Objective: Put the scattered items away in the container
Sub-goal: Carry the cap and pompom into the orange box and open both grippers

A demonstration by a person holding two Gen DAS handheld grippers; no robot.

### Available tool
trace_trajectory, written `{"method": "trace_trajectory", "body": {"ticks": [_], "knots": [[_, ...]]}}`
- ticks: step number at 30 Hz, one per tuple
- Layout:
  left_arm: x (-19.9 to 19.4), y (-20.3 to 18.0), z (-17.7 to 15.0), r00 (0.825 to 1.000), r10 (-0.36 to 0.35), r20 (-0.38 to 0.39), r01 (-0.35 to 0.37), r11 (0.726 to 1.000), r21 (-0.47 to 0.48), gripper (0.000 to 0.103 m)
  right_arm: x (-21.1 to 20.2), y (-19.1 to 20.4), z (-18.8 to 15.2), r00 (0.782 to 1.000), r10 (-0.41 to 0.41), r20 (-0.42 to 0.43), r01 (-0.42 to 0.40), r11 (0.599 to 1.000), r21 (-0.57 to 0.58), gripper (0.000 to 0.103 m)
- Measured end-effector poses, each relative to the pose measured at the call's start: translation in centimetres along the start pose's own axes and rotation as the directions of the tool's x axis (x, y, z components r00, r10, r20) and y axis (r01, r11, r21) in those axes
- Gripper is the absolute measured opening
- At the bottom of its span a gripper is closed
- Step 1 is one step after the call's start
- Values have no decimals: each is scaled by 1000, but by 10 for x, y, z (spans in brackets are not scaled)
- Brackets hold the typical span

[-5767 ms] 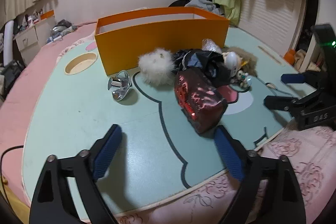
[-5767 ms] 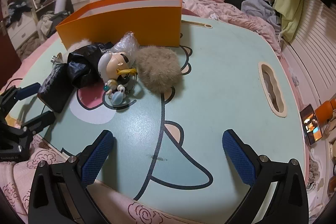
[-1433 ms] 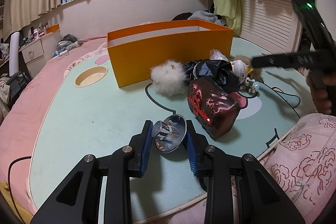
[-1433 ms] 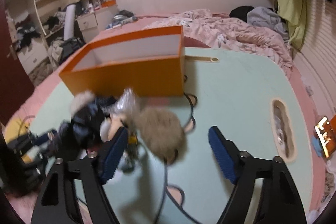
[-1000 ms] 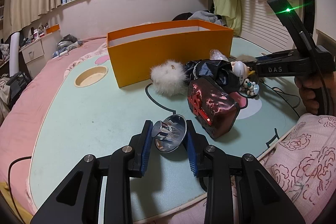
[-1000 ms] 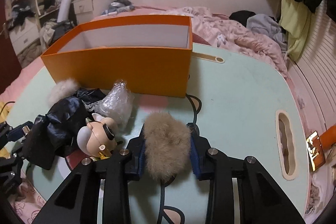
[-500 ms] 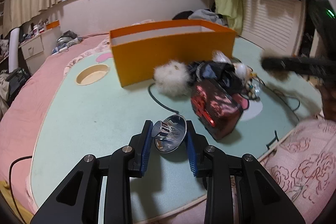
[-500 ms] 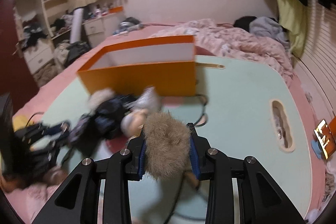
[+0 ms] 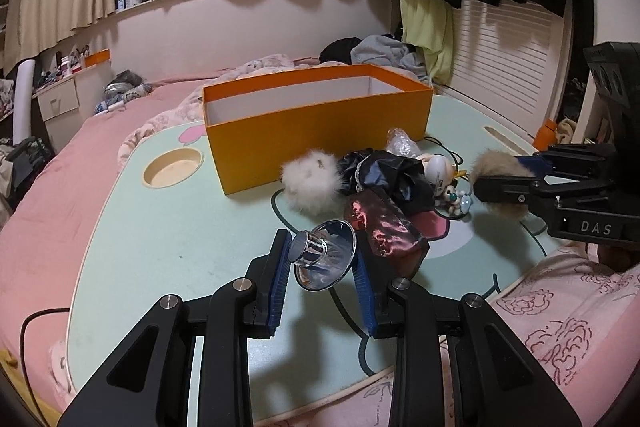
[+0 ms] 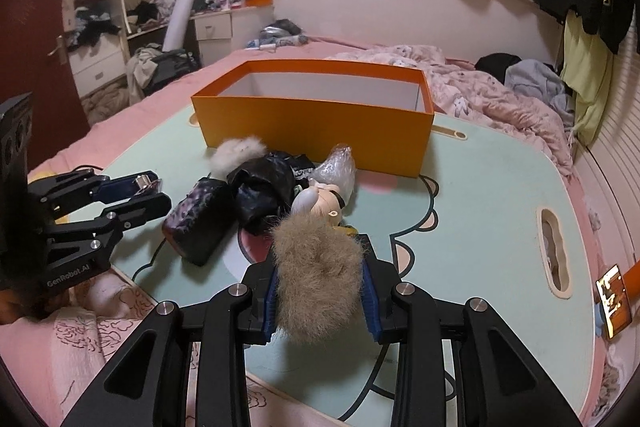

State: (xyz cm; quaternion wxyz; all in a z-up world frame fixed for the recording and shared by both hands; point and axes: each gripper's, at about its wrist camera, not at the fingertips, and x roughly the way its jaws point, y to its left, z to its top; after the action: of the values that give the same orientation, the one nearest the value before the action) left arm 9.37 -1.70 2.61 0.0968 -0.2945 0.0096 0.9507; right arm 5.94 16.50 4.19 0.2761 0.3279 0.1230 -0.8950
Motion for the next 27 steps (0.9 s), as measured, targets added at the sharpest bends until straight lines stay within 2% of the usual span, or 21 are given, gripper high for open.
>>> {"method": "trace_trajectory", "body": {"ticks": [10, 14, 17, 19, 21, 27], "knots": [[-8, -1, 13, 999, -7, 39, 7, 1000, -1, 32, -2, -6, 3, 1000, 26, 7, -26, 999, 30, 32], [-10, 3, 33, 997, 0, 78, 0, 1000, 7, 32, -3, -14, 15, 999, 39, 28, -40, 998, 54, 32], [-5, 8, 61, 993, 10, 114, -11, 1000, 7, 32, -3, -20, 39, 997, 39, 63, -43, 998, 49, 32], [6, 13, 88, 991, 14, 134, -15, 1000, 6, 32, 2, -24, 58, 996, 30, 85, -33, 999, 37, 32], [22, 19, 109, 992, 7, 123, -8, 1000, 6, 32, 16, -30, 78, 996, 1, 92, -4, 999, 35, 32], [83, 36, 146, 998, 52, 46, -51, 998, -34, 32, 72, -44, 114, 1000, -12, 26, 11, 999, 46, 32]]}}
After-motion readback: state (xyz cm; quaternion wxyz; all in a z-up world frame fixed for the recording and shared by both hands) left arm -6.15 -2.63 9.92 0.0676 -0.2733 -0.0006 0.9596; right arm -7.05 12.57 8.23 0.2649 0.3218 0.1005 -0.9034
